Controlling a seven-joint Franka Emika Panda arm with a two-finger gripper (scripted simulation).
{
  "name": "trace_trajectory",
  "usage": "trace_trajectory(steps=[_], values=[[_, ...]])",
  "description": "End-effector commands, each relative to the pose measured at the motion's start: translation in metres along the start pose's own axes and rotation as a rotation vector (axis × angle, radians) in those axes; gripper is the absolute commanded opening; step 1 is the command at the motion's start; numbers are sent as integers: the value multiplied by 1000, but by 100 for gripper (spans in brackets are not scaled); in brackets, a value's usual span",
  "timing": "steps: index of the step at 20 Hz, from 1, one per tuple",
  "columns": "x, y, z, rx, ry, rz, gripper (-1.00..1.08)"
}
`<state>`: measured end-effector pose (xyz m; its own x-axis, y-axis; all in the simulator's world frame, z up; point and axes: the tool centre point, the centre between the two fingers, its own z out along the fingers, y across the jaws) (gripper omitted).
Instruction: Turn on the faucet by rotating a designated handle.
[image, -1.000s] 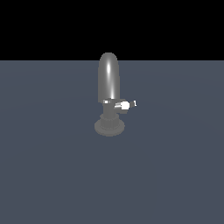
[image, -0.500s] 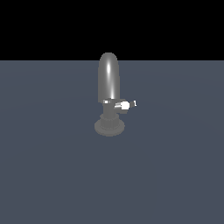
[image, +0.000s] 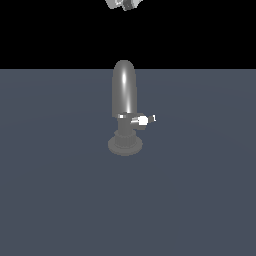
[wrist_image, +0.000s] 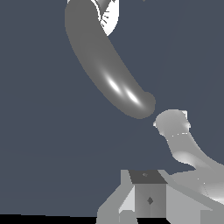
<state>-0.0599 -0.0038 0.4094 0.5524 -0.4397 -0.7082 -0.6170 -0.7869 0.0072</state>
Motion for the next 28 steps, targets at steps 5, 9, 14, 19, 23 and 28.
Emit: trace_trajectory(steps=[5,9,14,19,23,28], values=[[38,-10,-2,56,-134,109,-100],[64,-15,0,93,-222,181,-100],[97,-18,4,142,-338,275,-100],[129,-18,12,190,-449,366,-100],[152,-17,21,227,-535,436,-100],[180,-14,34,274,-640,523,-100]])
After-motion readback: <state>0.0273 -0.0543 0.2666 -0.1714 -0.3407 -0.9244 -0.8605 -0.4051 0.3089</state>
